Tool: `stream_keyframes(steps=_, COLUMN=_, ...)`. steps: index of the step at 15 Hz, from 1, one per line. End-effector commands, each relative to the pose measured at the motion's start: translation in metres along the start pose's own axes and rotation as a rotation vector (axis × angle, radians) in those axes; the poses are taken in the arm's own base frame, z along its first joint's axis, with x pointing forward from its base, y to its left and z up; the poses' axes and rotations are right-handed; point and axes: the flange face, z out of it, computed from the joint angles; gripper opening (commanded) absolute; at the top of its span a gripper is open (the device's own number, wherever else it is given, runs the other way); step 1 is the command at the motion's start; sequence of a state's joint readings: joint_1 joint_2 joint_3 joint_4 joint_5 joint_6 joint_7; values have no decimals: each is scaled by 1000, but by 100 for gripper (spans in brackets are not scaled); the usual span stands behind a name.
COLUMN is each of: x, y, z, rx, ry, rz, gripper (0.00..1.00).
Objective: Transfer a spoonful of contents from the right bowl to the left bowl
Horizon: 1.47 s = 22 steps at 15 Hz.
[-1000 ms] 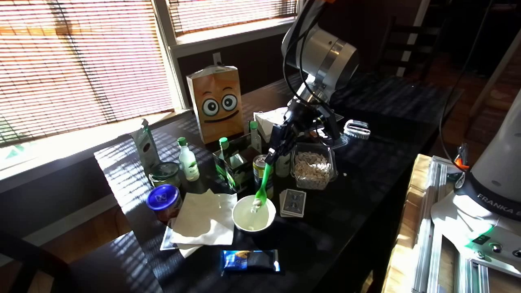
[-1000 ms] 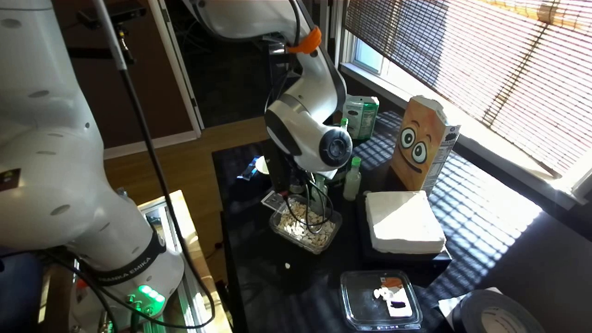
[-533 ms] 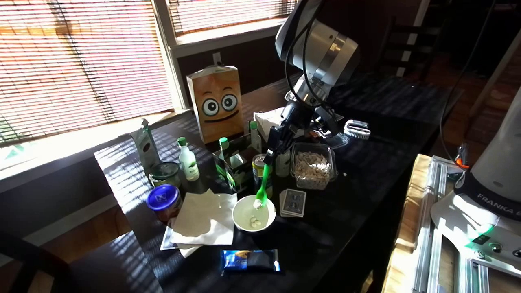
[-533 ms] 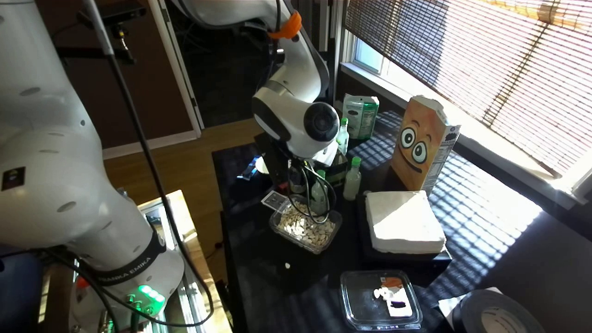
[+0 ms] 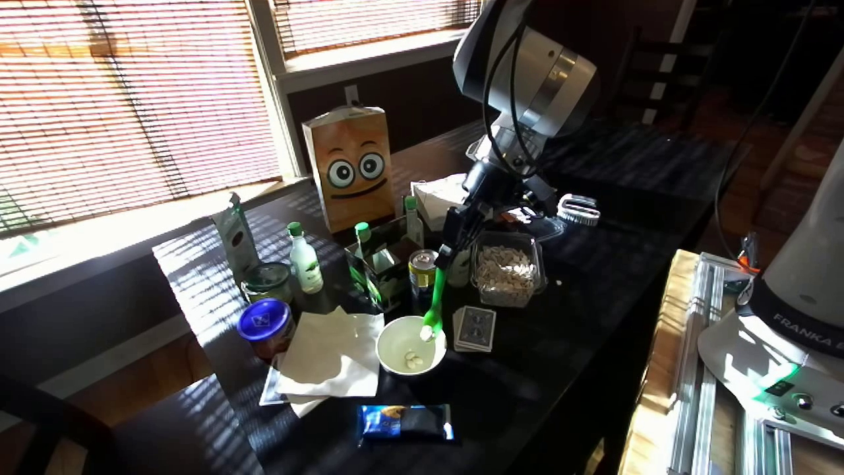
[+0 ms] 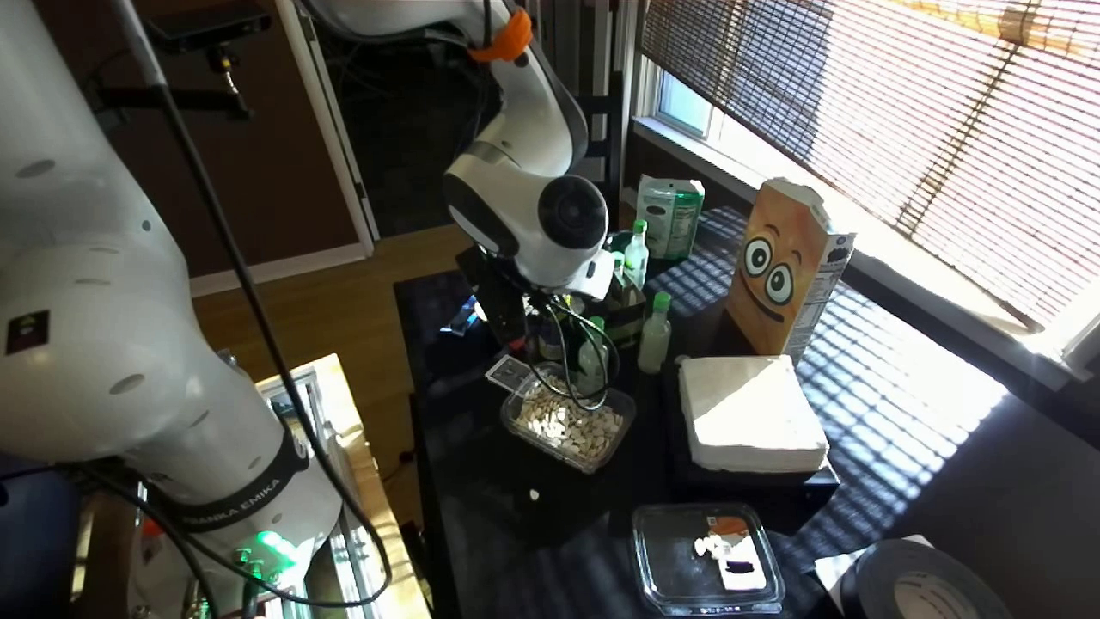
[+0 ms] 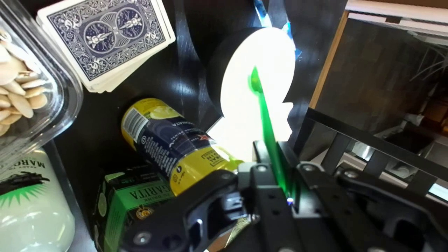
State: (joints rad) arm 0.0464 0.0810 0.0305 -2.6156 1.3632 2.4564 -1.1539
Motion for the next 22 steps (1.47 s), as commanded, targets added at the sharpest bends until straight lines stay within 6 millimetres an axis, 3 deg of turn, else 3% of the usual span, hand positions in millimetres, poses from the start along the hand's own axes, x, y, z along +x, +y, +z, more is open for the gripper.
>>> stream_keyframes(steps=1, x=-12, y=-14, z=-12, rx=-6, ry=20, rz=-118, gripper=3)
stream_keyframes(steps=13, x=-1, y=-32, z=-26, rx=-39, ry=195, rz=-321, gripper=3)
stream_keyframes(steps=18, x=-9, y=-16, z=-47, rx=157, ry=184, rz=-216, gripper=3)
stream_keyframes(steps=22, x=-18, y=16, z=-80, rx=355, ry=144, rz=-129, gripper=3)
